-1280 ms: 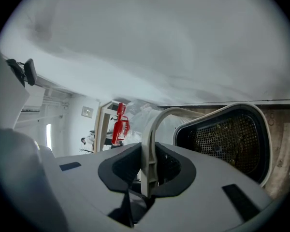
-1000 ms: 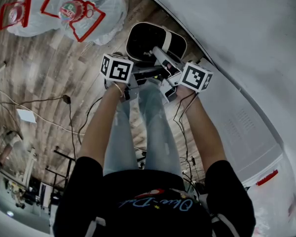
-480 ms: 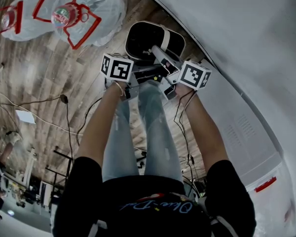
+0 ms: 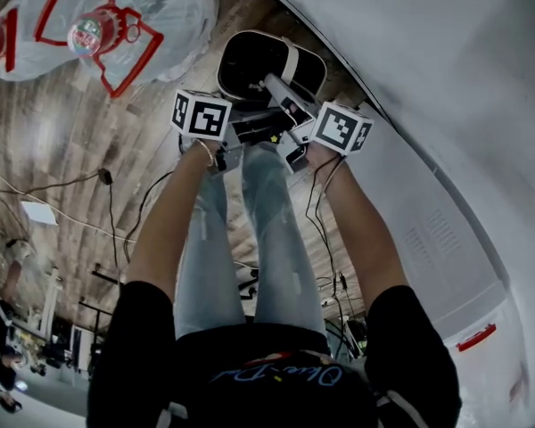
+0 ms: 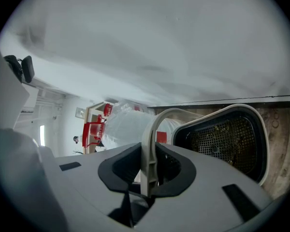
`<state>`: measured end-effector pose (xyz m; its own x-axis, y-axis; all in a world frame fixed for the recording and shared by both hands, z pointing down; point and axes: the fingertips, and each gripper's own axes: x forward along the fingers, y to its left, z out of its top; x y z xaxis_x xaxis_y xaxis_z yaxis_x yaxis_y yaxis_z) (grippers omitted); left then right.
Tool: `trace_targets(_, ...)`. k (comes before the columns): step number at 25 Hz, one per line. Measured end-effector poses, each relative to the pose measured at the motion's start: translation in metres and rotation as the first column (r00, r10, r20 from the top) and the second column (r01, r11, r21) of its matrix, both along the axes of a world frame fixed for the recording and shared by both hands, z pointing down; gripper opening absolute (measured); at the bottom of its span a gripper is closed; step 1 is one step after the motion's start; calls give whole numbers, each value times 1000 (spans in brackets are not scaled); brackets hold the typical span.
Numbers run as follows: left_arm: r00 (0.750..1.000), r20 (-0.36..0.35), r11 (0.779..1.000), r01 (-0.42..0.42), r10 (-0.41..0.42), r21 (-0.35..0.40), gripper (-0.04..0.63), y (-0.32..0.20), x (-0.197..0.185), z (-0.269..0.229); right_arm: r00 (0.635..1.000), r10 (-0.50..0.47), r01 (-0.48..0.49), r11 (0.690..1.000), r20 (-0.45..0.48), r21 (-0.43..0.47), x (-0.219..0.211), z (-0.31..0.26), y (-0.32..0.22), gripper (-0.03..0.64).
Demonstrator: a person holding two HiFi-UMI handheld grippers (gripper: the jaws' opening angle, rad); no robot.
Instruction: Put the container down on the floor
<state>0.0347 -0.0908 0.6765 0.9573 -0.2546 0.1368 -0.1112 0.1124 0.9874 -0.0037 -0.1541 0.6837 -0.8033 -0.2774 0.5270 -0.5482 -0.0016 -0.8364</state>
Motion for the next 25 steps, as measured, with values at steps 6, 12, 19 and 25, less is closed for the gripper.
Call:
trace_targets(6,999,38,1000,6,-6,-3,78,0,-2,20,1000,15,-15,1000,-5,-2,2,16,-1,57)
trace_targets(12,999,42,1000,11,-11,-4,77,-3,5,30,1000,6,-6,1000,-22,-10,8,29,-1,57)
trace_targets(19,999,43,1000,-28,28,-3,75,0,14,40,998,3,-5,1000,-62,-26,16,43,1,57)
trace_targets(25,998,55,1000,6,-5,-19,75,0,17,47,994,6,-11,999,-107,-45,20,52,1,58)
